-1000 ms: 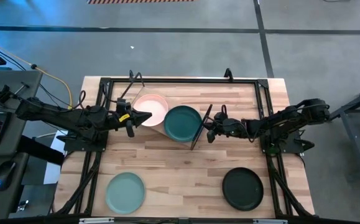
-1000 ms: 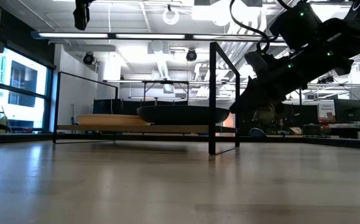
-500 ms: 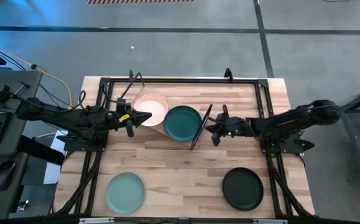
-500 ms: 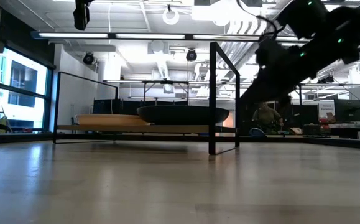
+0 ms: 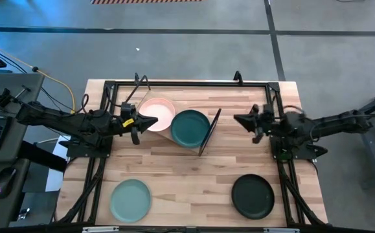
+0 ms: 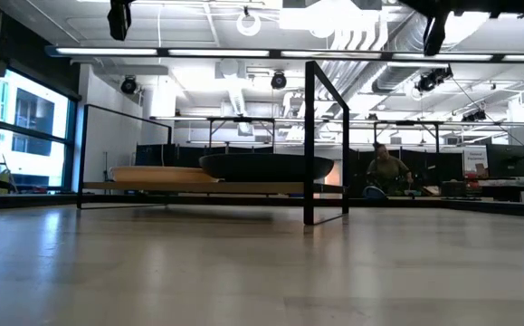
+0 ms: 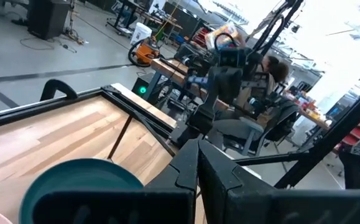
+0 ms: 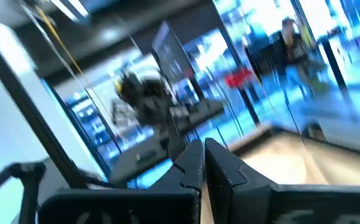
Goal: Place and stack plates onto a shelf
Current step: Stack the black plate on top of the green plate on the shelf
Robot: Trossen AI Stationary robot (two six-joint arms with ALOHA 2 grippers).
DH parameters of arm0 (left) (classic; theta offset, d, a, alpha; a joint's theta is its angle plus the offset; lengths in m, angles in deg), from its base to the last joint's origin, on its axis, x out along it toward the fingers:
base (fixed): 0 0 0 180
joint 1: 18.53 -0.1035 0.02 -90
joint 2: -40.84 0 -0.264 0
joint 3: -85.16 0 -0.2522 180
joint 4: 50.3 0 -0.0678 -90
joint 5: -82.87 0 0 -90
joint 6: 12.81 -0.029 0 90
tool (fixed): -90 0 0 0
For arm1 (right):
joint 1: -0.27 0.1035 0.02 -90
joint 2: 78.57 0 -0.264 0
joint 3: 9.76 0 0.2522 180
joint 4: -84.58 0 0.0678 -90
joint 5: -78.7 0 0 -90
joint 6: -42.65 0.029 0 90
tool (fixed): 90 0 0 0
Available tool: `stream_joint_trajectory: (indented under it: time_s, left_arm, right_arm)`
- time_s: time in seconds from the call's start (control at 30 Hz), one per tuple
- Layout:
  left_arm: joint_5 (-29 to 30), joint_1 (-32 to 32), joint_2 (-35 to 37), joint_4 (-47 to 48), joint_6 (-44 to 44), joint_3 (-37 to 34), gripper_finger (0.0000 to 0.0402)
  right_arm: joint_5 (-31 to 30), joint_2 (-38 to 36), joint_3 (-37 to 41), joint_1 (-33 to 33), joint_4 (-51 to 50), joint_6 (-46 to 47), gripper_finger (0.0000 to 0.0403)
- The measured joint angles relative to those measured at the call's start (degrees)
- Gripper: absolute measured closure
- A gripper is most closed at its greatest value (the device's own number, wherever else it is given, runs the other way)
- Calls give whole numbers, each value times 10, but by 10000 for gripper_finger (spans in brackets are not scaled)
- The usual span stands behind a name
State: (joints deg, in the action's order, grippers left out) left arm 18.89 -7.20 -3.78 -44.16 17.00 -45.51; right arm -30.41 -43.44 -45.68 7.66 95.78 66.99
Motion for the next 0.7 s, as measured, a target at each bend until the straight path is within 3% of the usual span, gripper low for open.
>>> stream_joint_trajectory:
  time_s: [0.2,0.7]
  left_arm:
    - [0,0,0,0,0,0,401]
    - [16,0,0,1,14,0,401]
  right_arm:
    - [-2,-4,0,1,20,-22,403]
    - [-17,6,0,0,113,34,402]
